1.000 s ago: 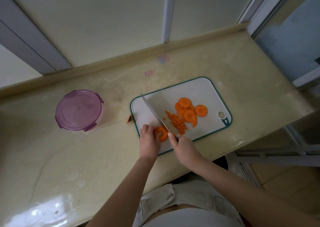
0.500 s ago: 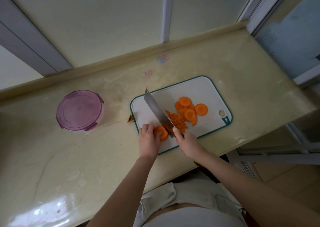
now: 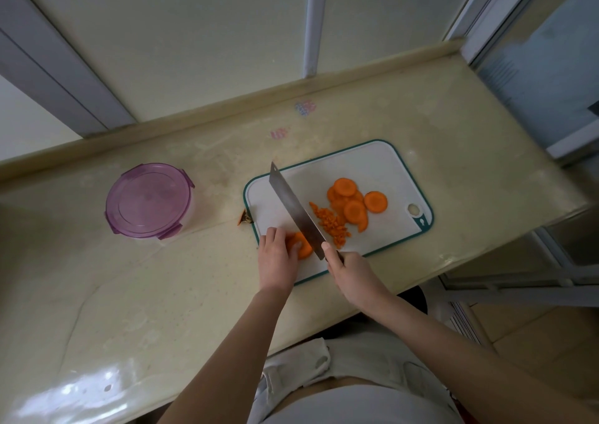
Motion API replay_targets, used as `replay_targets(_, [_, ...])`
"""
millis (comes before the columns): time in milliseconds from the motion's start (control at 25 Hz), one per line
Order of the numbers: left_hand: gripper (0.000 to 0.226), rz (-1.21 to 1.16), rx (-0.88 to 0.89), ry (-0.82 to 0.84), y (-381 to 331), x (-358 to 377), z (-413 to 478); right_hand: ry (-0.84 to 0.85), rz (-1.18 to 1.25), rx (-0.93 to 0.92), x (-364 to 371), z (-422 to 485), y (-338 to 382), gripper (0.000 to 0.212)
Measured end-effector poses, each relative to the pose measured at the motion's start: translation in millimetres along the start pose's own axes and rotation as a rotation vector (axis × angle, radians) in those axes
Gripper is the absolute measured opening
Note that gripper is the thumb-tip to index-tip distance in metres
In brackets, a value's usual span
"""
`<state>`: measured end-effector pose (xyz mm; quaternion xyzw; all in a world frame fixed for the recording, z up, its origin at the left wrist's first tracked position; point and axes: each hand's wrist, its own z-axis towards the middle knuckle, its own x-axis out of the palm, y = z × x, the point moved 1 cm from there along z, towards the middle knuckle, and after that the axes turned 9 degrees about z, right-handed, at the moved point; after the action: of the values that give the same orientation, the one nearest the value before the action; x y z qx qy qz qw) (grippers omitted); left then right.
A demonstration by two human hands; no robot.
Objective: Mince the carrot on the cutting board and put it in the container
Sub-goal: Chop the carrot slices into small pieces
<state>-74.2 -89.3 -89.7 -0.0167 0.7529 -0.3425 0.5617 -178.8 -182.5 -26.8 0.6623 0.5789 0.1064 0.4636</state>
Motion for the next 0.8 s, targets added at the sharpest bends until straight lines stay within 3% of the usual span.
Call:
replay_targets(680, [0.014,-0.022,0.029,0.004,5.1,3.2,5.7,0.025,-0.237,0.054,7.6,8.0,9.6,0.052])
replay_targets(800, [0.015,-0.009,0.025,0.009,5.2,3.7,6.7,0.07,-0.185,0.041,6.5,8.2,8.5,0.045])
